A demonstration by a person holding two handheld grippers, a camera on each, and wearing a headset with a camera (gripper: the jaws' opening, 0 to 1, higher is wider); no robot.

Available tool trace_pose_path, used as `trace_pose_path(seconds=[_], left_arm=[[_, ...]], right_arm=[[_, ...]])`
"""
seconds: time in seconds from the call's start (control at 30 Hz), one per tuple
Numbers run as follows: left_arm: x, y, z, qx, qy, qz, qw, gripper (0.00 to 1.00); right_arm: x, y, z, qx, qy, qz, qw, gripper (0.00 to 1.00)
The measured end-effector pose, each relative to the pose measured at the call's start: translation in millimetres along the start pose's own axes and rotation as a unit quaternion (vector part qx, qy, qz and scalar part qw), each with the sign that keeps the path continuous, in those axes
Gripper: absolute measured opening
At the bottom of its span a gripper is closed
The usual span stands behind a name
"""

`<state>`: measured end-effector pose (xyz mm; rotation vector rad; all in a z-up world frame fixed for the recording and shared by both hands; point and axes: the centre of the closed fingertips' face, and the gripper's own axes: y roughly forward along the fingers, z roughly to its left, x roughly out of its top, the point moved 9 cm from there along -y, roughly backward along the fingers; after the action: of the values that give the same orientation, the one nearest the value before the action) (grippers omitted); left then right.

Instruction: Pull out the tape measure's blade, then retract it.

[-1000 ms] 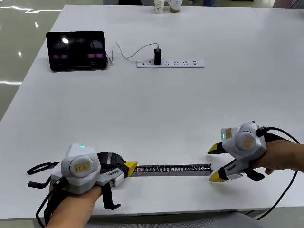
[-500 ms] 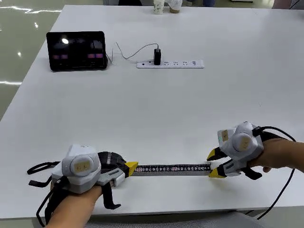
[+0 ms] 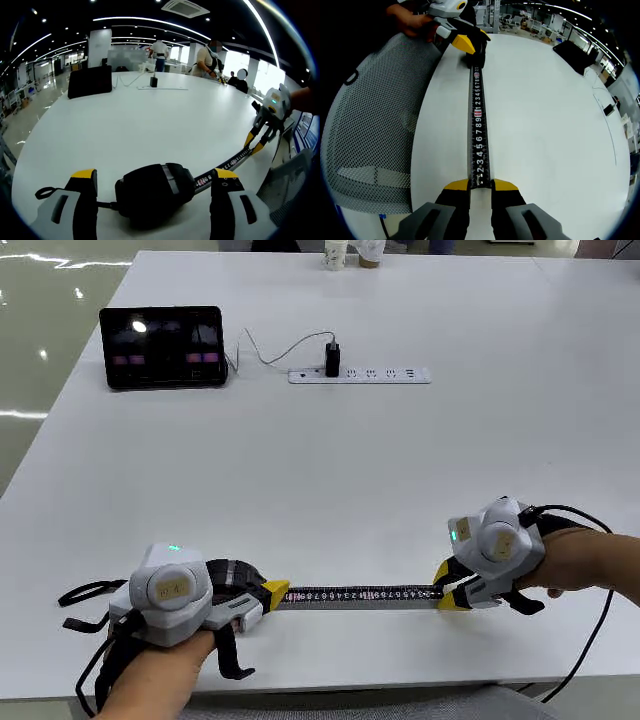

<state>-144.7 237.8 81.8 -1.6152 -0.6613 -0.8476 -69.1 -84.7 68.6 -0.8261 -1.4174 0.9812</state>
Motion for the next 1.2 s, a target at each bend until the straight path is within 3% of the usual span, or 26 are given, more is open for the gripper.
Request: trace_pose_path(seconds=[0.17, 0.53, 0.8, 0.97, 1.2], left_arm=[[-2.1, 0.8, -2.9, -0.016, -0.026, 0.010, 0.9995, 0.81], [-4.1, 0.1, 0.0, -0.007, -0.040, 0.029, 0.9988, 0.61], [-5.6, 0.3, -3.9, -0.001, -0.012, 0.039, 0.9992, 0.60], [-5.4, 0.2, -4.0, 0.005, -0.008, 0.046, 0.9989, 0.59], [-5.1, 1.7, -2.3, 0.004, -0.012, 0.040, 0.9991, 0.59]], right_arm=[[1.8, 0.4, -2.2, 0.003, 0.019, 0.008, 0.9998, 0.12], [0.4, 0.5, -3.7, 0.004, 0.043, 0.008, 0.9990, 0.11], [-0.9, 1.4, -5.1, 0.011, 0.048, 0.004, 0.9988, 0.11], [-1.0, 1.3, -3.9, 0.009, 0.047, 0.003, 0.9988, 0.11], [-0.3, 1.4, -3.8, 0.010, 0.049, 0.005, 0.9988, 0.11]])
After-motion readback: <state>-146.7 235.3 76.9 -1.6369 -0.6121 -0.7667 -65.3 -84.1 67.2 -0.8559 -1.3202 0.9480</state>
